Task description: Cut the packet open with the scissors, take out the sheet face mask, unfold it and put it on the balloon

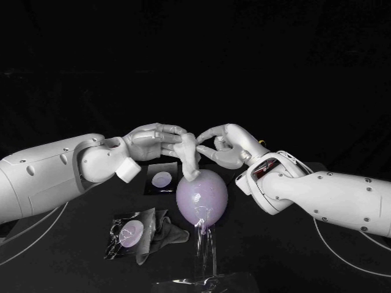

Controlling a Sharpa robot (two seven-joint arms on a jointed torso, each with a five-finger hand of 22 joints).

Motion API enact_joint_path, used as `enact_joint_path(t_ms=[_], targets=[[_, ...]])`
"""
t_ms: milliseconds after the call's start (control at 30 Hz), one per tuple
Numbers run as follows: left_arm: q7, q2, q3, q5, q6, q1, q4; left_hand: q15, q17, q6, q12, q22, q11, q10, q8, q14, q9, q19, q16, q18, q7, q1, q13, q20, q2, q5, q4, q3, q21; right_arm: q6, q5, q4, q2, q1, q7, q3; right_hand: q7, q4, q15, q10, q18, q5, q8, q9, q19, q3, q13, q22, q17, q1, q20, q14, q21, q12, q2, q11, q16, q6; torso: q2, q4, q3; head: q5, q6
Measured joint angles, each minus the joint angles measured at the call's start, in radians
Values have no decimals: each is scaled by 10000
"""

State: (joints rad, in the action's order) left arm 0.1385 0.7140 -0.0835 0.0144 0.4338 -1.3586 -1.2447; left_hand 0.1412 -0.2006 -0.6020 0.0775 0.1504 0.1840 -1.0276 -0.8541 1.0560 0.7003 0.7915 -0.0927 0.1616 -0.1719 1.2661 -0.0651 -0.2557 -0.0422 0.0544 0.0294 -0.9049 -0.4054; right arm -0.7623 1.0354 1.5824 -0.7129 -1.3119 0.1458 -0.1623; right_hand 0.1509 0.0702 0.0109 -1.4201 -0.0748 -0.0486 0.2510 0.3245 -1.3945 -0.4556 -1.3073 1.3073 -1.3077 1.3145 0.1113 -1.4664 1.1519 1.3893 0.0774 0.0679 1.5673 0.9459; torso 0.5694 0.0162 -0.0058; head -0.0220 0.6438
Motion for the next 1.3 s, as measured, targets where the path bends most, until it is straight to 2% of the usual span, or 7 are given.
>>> enact_joint_path(t_ms=[200,300,400,600,700,867,1300], targets=[[-1,1,0,-7,31,0,0,1,0,0,0,-2,0,0,0,0,-8,0,0,-1,0,0,0,0,0,1,0,0,0,-16,-99,15,-4,0,116,0,-107,-48,-62,-132,2,0,10,14,-61,-50,-3,3,4,84,-61,14,238,146,-188,-52,0,193,0,0,0,-11,3],[-3,1,0,-19,43,0,0,1,0,0,0,-2,0,0,-1,0,-8,0,0,-1,0,0,0,0,0,3,0,0,0,-62,-158,22,-10,0,177,0,-251,-144,-188,-324,5,0,285,132,-166,-146,-7,5,4,188,-167,2,469,348,-292,-181,-2,503,0,-1,0,-24,4],[-5,1,0,-31,52,0,2,1,1,0,0,-2,0,0,-1,-1,-8,0,0,-2,0,0,0,0,0,12,-1,0,0,-125,-206,27,-15,0,221,0,-387,-212,-224,-396,7,0,462,213,-210,-180,-10,7,3,253,-211,-4,566,375,-357,-252,-7,640,0,-3,0,-31,2],[-9,1,0,-50,62,0,4,1,2,0,0,-2,0,0,-2,-1,-7,0,0,84,0,0,0,0,0,13,-1,-1,0,-298,-275,36,-24,0,258,0,-512,-384,-399,-462,62,10,863,429,-345,-220,-10,7,0,308,-346,-2,806,548,-411,-362,-9,832,0,-3,0,-36,-1],[-11,3,0,-56,64,0,4,1,2,0,0,-2,0,0,-3,-1,-7,0,0,103,0,0,0,0,0,19,-1,-1,0,-385,-284,38,-30,0,258,0,-532,-456,-473,-465,63,29,1132,477,-397,-291,-6,7,-5,319,-398,3,884,656,-422,-429,-18,852,0,-3,-1,-37,-1],[-14,7,0,-64,64,0,6,2,3,1,0,-2,0,0,-12,-2,-7,0,0,103,0,0,0,0,0,-4,-1,-1,0,-503,-273,40,-38,0,214,0,-570,-524,-475,-447,65,49,1327,480,-432,-358,0,5,-5,318,-434,2,966,718,-420,-448,-6,814,0,-1,0,-50,0],[-25,5,0,-73,61,0,-33,2,-8,1,-44,-13,0,0,-22,-2,-85,6,0,98,0,54,0,5,-52,-3,-2,-2,0,-692,-4,77,-23,0,-118,1,-617,-556,-541,-465,68,23,1558,481,-465,-555,-6,1,2,317,-468,-1,1099,824,-418,-500,-1,755,3,-4,0,-89,2]])
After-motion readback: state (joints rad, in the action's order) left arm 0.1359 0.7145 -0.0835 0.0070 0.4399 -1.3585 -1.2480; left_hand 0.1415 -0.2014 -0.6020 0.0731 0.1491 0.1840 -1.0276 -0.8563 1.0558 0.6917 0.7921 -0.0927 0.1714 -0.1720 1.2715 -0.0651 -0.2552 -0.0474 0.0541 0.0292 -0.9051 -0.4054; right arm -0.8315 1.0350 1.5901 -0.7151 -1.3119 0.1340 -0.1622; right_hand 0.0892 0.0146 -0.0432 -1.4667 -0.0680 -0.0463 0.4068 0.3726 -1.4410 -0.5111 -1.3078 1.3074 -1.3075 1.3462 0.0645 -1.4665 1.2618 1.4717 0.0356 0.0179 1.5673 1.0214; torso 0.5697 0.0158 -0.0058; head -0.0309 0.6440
